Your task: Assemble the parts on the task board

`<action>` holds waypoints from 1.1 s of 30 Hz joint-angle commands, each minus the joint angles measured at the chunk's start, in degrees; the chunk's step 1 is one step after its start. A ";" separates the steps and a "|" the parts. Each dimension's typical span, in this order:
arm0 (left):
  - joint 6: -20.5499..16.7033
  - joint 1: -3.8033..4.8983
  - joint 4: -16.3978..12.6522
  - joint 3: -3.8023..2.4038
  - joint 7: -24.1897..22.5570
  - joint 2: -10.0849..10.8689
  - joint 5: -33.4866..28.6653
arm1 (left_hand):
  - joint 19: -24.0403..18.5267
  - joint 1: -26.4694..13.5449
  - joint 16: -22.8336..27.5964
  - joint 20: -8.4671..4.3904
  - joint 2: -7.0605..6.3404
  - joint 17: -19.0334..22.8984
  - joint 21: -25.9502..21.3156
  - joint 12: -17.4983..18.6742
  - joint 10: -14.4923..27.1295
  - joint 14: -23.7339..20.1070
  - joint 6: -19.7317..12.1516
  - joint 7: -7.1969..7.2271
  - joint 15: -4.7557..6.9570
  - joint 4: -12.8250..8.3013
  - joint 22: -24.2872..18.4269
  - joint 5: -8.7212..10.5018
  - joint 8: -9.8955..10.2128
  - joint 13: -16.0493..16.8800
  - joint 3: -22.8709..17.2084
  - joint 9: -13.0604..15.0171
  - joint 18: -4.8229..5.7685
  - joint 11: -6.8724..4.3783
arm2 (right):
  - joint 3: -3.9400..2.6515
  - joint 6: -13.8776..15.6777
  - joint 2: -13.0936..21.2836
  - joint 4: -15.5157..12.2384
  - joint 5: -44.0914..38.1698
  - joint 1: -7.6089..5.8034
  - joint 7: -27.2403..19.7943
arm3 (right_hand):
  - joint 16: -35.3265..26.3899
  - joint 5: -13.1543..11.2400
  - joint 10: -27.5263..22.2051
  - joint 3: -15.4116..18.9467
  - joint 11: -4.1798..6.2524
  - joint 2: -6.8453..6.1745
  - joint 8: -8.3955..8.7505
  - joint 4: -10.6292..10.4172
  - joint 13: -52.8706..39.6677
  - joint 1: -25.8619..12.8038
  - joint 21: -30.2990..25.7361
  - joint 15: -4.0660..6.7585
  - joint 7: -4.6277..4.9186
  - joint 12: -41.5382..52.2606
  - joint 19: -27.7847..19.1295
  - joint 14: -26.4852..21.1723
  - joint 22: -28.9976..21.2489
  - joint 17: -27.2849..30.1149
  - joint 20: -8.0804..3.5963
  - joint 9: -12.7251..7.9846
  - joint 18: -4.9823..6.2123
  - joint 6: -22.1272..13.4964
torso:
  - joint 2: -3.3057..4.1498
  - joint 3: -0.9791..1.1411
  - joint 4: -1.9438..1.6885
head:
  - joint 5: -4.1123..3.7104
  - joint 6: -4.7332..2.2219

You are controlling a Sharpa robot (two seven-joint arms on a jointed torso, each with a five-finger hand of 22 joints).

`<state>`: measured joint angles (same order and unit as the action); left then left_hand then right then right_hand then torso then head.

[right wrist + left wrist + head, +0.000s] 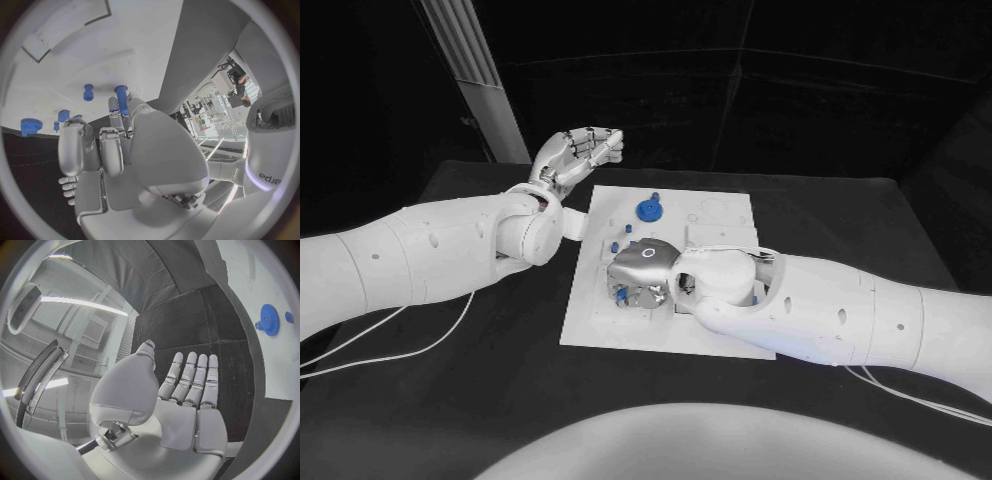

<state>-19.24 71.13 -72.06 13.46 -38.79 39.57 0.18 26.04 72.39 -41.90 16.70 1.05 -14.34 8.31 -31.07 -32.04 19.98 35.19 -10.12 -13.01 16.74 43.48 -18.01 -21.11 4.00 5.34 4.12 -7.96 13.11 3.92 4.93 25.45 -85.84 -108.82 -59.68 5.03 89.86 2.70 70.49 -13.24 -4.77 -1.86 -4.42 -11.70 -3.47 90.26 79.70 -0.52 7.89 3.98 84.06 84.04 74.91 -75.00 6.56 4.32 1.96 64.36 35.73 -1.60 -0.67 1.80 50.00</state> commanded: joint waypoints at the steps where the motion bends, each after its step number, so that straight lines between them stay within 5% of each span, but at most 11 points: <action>1: 0.43 0.09 -0.10 -0.03 -11.84 0.05 -0.03 | 0.34 -0.04 -0.30 -0.10 0.67 0.05 -0.23 -0.24 0.27 -0.40 -0.41 -5.05 0.15 -0.01 -0.06 -0.31 -0.23 -0.07 0.30 -0.09 1.09 -0.04 | -0.02 -1.34 -0.19 0.10 -1.05 -0.06 0.39 | 0.14 0.09 -0.48 -0.08 -0.24 -0.96 0.49 -0.34 0.03 -0.13 -0.32 -0.62 0.41 -0.37 1.26 5.96 10.63 -15.00 0.40 -0.12 0.59 -0.39 | 0.01 0.00 -0.01 | 0.02 0.00; 7: 0.50 0.09 -0.10 -0.03 -11.82 0.01 -0.03 | 0.34 -0.04 -0.30 -0.10 0.67 0.05 -0.23 -0.24 0.27 -0.40 -0.41 -5.05 0.15 -0.01 -0.06 -0.31 -0.23 -0.07 0.30 -0.09 1.09 -0.04 | -0.02 -2.15 -0.33 -0.02 -1.23 0.03 0.29 | 0.14 -0.03 -2.41 1.64 -0.86 -3.30 0.96 -1.59 0.07 -2.48 -1.04 -1.08 0.84 -0.62 0.92 5.96 10.35 -15.00 0.73 -0.47 0.73 -2.09 | -0.02 -0.01 -0.01 | 0.05 0.00; 11: 0.51 0.09 -0.10 -0.03 -11.81 0.02 -0.03 | 0.34 -0.04 -0.30 -0.10 0.67 0.05 -0.23 -0.24 0.27 -0.40 -0.41 -5.05 0.15 -0.01 -0.06 -0.31 -0.23 -0.07 0.30 -0.09 1.09 -0.04 | -0.02 -1.28 -0.20 -0.14 -1.38 0.07 0.83 | 0.14 -0.01 -6.04 4.61 -2.17 -5.70 1.03 -3.32 0.01 -6.33 -2.50 -2.09 2.50 -0.60 0.23 5.96 9.74 -15.00 1.40 -0.77 0.99 -6.00 | -0.04 -0.01 0.01 | 0.07 0.00; 18: 0.63 0.09 -0.09 -0.03 -11.80 0.06 -0.03 | 0.35 0.01 -0.40 -0.10 0.73 0.15 -0.25 -0.33 0.30 -0.41 -0.42 -5.05 0.15 -0.01 -0.08 -0.34 -0.29 -0.07 0.34 -0.09 1.09 -0.04 | -0.01 6.43 0.89 -0.70 -0.99 0.27 2.34 | 0.14 0.00 -10.72 10.48 -3.66 -8.17 0.78 -5.13 -0.28 -11.11 -4.97 -3.45 4.13 -0.08 -0.90 5.96 8.64 -15.00 2.70 -0.54 1.52 -10.07 | -0.05 0.02 0.04 | -0.06 0.00; 27: 0.83 -0.03 0.15 -0.03 -11.72 0.06 -0.03 | 0.35 0.02 -0.43 -0.10 0.74 0.18 -0.25 -0.35 0.32 -0.42 -0.43 -5.06 0.14 -0.01 -0.08 -0.34 -0.31 -0.08 0.36 -0.09 1.10 -0.04 | -0.08 25.73 7.23 -6.30 16.07 0.08 -2.59 | 0.14 0.00 -10.32 11.15 -3.36 -6.47 0.14 -5.01 -0.57 -11.66 -5.72 -3.23 3.81 1.24 -1.10 5.96 8.20 -15.00 2.95 -0.17 1.82 -9.39 | -0.30 -0.01 0.14 | 0.00 0.00; 30: 0.88 -0.13 0.30 -0.03 -11.70 -0.01 -0.03 | 0.35 0.02 -0.43 -0.10 0.74 0.18 -0.25 -0.35 0.32 -0.42 -0.43 -5.06 0.14 -0.01 -0.08 -0.34 -0.31 -0.08 0.36 -0.09 1.10 -0.04 | -0.10 29.26 10.71 -9.26 27.00 -1.28 -4.85 | 0.14 0.02 -10.16 10.51 -3.26 -5.06 0.09 -4.75 -0.61 -10.67 -5.99 -3.13 3.72 1.73 -1.17 5.96 8.04 -15.00 2.90 -0.13 1.90 -9.24 | -0.23 -0.01 0.06 | -0.19 0.00; 33: 0.91 -0.27 0.53 -0.03 -11.66 -0.08 -0.03 | 0.35 0.03 -0.45 -0.10 0.75 0.21 -0.26 -0.37 0.33 -0.43 -0.44 -5.06 0.14 -0.01 -0.09 -0.35 -0.32 -0.08 0.38 -0.10 1.10 -0.04 | -0.11 29.78 14.90 -12.04 38.30 -3.38 -5.98 | 0.14 0.09 -9.68 10.03 -3.08 -3.50 -0.20 -4.49 -0.69 -9.73 -6.80 -3.01 3.54 2.48 -1.51 5.96 7.66 -15.00 2.83 -0.01 2.09 -8.87 | -0.16 0.01 0.19 | -0.35 0.00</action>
<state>-19.11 70.84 -71.61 13.46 -38.79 39.55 0.18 26.04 72.39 -42.11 16.70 1.05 -14.18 8.31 -31.06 -32.04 19.98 35.20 -10.11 -13.01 16.74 43.44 -18.01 -21.11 4.01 5.34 4.12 -7.96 13.10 3.86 28.13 39.69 -97.21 -87.41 -62.71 2.53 89.86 2.86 60.74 -2.88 -7.74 -5.57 -4.31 -16.22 -4.14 80.46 72.98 -3.59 11.57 6.52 82.70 84.04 74.91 -75.00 9.33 4.26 3.12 55.16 35.53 -1.58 -0.53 1.57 50.00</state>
